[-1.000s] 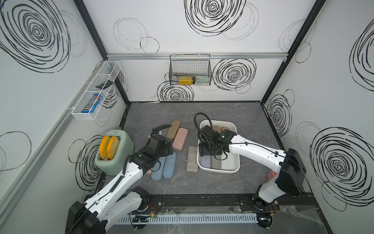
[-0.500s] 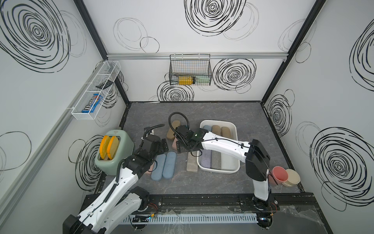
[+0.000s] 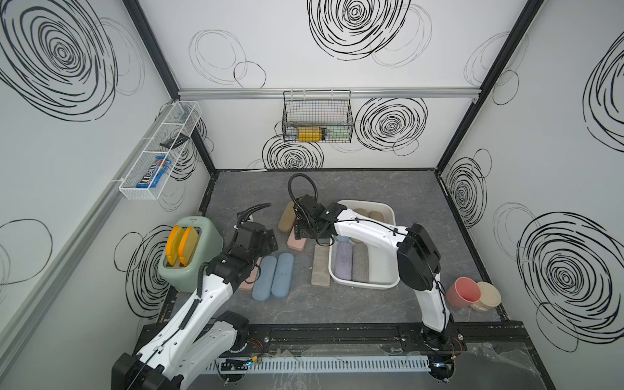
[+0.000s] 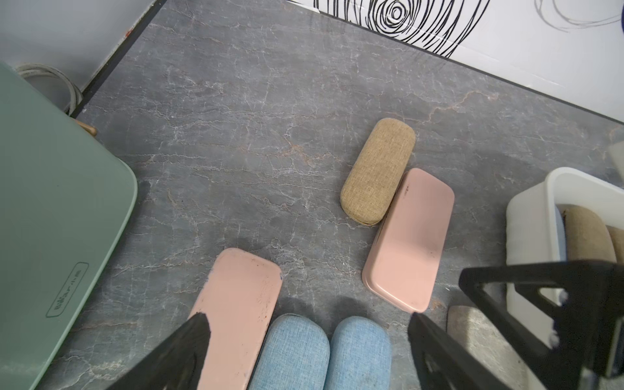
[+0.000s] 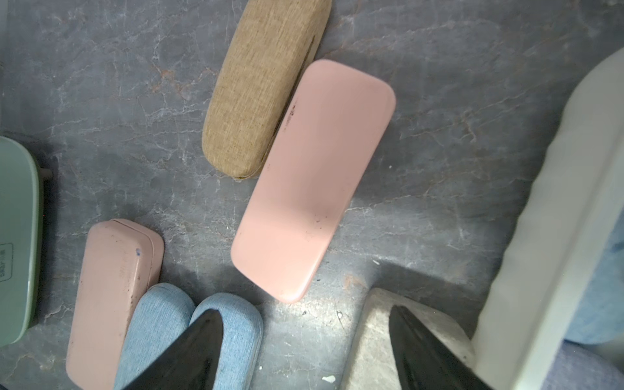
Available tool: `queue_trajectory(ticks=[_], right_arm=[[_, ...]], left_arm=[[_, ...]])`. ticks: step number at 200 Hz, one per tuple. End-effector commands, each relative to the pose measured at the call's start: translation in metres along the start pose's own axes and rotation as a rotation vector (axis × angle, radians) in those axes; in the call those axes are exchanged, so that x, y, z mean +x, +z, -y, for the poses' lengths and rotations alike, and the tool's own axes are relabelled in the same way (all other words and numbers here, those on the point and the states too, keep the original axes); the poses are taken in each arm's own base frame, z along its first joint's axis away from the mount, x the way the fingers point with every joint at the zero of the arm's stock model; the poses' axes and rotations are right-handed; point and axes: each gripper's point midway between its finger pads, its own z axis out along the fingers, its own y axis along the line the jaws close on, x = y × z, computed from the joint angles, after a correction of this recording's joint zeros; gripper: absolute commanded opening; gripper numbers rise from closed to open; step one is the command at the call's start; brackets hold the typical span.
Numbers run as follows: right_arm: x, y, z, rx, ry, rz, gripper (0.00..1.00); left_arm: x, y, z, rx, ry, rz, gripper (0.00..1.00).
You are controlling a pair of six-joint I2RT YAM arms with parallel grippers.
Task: Put the glasses cases into the storage boxes
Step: Pick up the glasses case at the center of the board.
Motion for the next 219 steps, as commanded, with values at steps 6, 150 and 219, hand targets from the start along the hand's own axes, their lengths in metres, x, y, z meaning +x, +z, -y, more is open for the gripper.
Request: queue_trajectory(ticks=[6,150,219], right_arm=[[0.036,-0.01,-0.033,-0.024,-0.049,-0.025,0.87],[0.148,0.027,-0.068,-0.003,0.004,-0.178,0.98],[0.159,0.031,-0.043,0.089,0.0,-0.186,0.98]], left_arm=[[-0.009,0.004,-0.003,0.014,-0.039,0.005,0.96],[-0.013,0.01,-0.019,-0.037,-0.074,0.003,0.96],[-0.01,0.013,-0.02,-0.039,-0.077,-0.012,0.96]])
